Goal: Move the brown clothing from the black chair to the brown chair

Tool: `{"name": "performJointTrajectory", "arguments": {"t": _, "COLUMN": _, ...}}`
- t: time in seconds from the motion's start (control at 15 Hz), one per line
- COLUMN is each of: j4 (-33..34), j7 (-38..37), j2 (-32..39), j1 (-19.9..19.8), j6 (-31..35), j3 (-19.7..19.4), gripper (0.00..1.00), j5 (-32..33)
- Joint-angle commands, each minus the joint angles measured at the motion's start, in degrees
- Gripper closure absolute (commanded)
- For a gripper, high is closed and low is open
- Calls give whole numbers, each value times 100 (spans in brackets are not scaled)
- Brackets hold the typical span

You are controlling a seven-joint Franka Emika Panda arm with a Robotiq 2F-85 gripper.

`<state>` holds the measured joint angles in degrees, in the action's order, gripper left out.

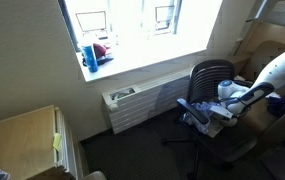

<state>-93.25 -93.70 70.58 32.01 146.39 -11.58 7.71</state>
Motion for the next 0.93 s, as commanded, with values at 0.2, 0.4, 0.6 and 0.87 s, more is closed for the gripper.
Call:
{"name": "performJointTrajectory", "arguments": {"t": 0.2, "j4": 130, "j7": -160, "j2": 56, "j1": 99, "j6": 30, "j3": -203, "gripper": 100, "j5": 132}}
{"name": "performJointTrajectory", "arguments": {"t": 0.4, "j4": 7, "j7": -803, "j2": -196, "j1": 622, "j6": 287, "j3": -933, "gripper": 100, "j5": 479}}
{"name": "performJointTrajectory", "arguments": {"t": 0.6, "j4": -68, "j7": -1334, "j2": -492, "j1": 972, "j6": 313, "j3": -1484, "gripper": 74, "j5": 681}}
{"name": "performJointTrajectory", "arguments": {"t": 0.87, "j4": 163, "j7": -172, "j2": -456, "j1": 122, "j6": 135, "j3": -426, "gripper": 53, "j5": 457}}
